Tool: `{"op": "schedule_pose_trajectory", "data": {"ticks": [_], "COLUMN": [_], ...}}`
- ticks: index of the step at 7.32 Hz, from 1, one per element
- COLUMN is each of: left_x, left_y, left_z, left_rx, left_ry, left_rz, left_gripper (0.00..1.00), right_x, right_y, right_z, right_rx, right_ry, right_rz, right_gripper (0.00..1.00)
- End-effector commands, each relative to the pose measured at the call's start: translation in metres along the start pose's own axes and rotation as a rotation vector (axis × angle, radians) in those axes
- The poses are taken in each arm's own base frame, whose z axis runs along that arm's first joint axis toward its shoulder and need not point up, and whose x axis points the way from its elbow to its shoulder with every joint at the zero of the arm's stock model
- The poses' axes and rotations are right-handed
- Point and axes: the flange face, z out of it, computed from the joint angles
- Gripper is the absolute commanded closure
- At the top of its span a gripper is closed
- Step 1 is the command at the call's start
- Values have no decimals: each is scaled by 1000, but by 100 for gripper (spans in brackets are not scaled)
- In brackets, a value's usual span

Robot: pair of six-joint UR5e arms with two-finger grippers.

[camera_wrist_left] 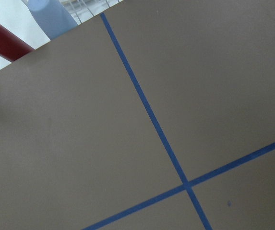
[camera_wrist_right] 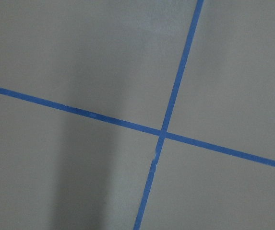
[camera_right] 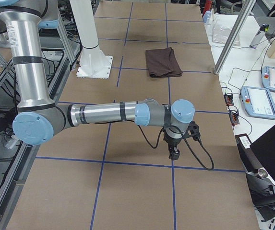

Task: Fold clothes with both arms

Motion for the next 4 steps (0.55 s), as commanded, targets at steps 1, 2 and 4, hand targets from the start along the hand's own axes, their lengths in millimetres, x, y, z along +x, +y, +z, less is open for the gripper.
{"op": "schedule_pose_trajectory", "data": {"ticks": [1,2,4], "left_x": [1,8,17], "left_y": [12,13,18], "left_z": [3,-8,-17], "left_rx": [-159,-194,-218], "left_ry": [37,47,57], "left_rz": [-124,-153,-170], "left_gripper": [0,0,0], "right_x": [14,17,-3], "right_y": [32,36,41], "right_z": [16,10,-29], "right_rx": [-18,-7,0], "right_ry": [-39,-69,-68], "right_rz": [97,143,178], "right_gripper": [0,0,0]}}
